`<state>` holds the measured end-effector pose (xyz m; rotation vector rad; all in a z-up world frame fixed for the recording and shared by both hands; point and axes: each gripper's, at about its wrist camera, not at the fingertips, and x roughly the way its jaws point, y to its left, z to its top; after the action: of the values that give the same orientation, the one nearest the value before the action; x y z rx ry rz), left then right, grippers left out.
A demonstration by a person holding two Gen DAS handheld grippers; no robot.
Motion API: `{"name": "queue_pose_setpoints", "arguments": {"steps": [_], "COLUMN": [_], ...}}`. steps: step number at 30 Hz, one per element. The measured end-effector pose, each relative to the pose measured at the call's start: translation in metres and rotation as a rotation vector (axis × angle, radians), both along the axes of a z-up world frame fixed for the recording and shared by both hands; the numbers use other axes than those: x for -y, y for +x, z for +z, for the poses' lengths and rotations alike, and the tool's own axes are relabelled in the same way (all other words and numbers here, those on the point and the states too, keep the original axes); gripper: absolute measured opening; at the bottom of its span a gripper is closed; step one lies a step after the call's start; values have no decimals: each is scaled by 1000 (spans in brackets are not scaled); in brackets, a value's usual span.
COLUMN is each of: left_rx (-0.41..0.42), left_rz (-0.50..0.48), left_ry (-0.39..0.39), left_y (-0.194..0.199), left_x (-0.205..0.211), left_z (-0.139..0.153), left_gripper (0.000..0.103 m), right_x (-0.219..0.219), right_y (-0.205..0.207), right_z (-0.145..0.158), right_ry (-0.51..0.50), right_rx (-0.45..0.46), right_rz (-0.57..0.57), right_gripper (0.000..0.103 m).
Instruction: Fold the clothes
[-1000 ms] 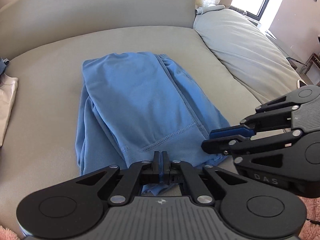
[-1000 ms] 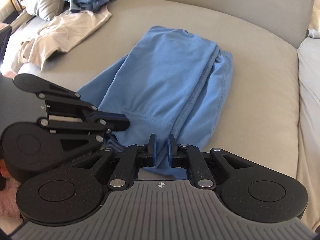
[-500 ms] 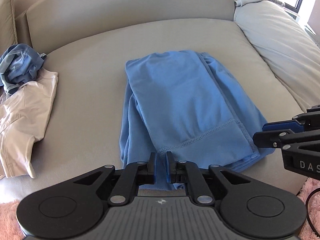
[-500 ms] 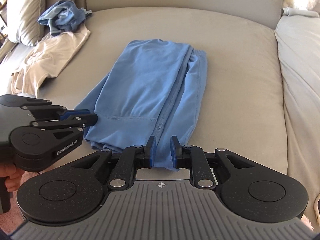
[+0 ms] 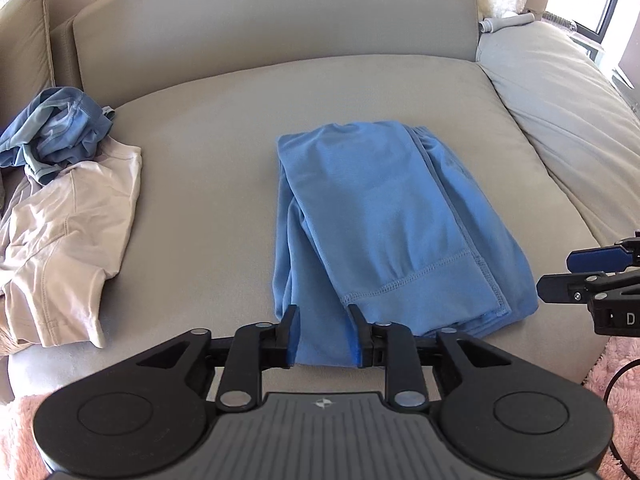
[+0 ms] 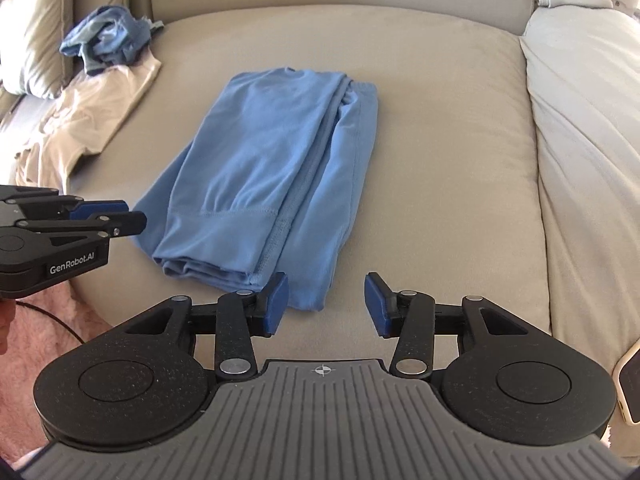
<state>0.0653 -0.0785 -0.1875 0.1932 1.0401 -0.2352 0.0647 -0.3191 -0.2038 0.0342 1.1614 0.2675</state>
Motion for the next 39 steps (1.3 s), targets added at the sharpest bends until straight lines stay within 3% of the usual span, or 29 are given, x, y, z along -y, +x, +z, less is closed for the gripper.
{"name": "queue_pose_setpoints", "arguments": {"steps": [2,7,12,16,22,26,31,39], "left_rx": [7,-1,-13,-18,-19,-53,-155,-181], "left_rz": [7,42,75,138,222,250,292,280], "left_ry": [-9,-24,-35,-55,-80,-110,-150,-137], "left_y": [3,13,24,35,50,65,87,86], "left_x": [-1,-2,-13,-32,-53,-52,-46,-37], "left_z": [6,9,4,2,-1,-9,-24,-34], "left_gripper": [47,54,60,76,90,92,92,92], "right_x": [3,-2,-5,0,11,17,28,39], "right_y": [5,15,26,32,40,53,67,61], "right_z": [6,16,15,12,6,-7,-19,-33], "right_ry": [30,35,40,64,156,203,234,254], "right_rx": [9,37,44,68,111,54,-37,-79], "right_rz": [-22,-31,-32,-74,-166,-212,-244,-285], "right_gripper": [56,74,80,82,89,89,89,90]}}
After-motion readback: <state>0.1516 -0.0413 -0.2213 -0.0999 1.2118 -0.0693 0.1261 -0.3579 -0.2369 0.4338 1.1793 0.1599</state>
